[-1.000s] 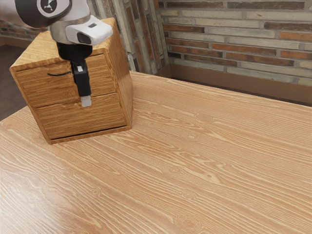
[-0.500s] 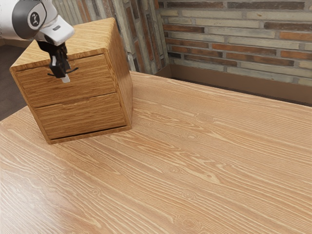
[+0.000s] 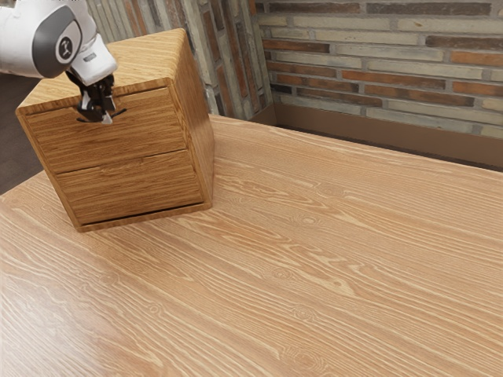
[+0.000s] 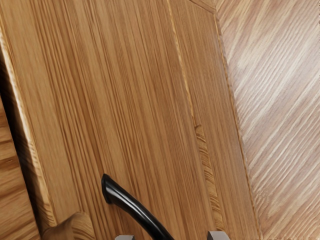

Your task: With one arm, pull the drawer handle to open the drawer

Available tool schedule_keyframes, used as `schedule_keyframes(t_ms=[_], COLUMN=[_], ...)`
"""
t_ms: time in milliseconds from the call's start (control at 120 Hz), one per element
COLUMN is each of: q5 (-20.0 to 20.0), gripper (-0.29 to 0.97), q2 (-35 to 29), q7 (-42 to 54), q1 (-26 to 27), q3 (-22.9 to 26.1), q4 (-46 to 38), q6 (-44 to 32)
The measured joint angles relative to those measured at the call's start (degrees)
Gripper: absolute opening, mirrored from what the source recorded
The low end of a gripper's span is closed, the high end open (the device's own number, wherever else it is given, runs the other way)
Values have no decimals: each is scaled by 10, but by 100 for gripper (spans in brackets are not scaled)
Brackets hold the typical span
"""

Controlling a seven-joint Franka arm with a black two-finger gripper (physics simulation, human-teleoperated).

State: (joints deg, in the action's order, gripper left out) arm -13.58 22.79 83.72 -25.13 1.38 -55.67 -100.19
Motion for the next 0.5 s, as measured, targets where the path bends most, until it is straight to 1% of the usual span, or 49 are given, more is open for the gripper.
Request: schedule_keyframes(t_ms=[50, 92, 167, 200, 300, 450, 475, 500], q5=[-1, 0, 0, 0, -1, 2, 2, 2], gripper=[24, 23, 34, 42, 57, 41, 35, 26], q2=[-3, -13, -20, -22, -29, -45, -46, -46], q7=[8, 16, 28, 33, 43, 64, 67, 69], q1=[0, -3, -6, -6, -8, -15, -16, -17], q3=[-1, 1, 2, 2, 2, 4, 4, 4], q4=[-10, -27, -44, -49, -64, -89, -89, -90], q6=[-5, -9, -13, -15, -17, -19, -20, -21])
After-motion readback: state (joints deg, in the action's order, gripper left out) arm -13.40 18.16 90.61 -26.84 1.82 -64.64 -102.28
